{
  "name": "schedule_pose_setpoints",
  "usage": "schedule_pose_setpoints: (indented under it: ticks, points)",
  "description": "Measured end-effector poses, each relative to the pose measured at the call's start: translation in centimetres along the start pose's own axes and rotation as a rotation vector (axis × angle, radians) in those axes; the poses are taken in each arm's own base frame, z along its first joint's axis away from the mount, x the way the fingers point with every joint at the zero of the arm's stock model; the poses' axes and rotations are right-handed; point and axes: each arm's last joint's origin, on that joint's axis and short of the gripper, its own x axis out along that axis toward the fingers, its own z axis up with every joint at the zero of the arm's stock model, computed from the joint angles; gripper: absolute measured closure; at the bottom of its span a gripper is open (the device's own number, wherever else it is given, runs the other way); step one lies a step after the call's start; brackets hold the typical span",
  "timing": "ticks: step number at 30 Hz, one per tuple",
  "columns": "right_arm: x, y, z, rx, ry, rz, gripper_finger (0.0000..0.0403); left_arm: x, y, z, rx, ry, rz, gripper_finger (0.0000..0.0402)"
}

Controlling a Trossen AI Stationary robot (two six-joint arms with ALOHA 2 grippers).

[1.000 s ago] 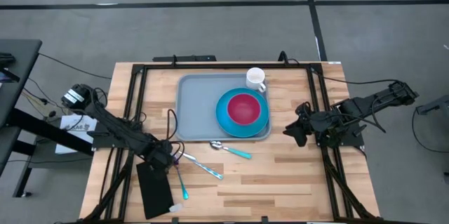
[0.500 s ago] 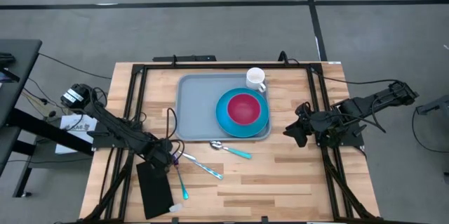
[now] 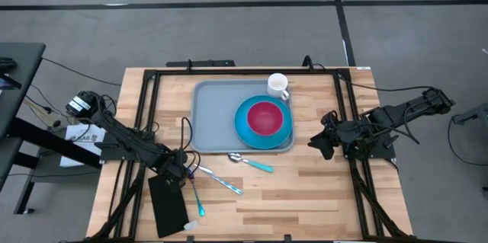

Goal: Set up tray
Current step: Put the black napkin to the left of the blue plate on the gray serving tray

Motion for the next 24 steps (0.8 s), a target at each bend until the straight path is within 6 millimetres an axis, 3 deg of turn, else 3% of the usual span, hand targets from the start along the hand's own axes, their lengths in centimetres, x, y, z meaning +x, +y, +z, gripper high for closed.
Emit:
schedule_pose_setpoints:
  ticks: [7,24]
  points:
    - [0.0,0.0,0.0,0.0,0.0,0.0,0.026,0.3,-0.1,0.1,0.058,-0.002,0.022,0.019]
    - [0.0,0.0,0.0,0.001,0.0,0.001,0.0262,3.5,-1.6,0.6,0.224,0.135,0.035,0.0196]
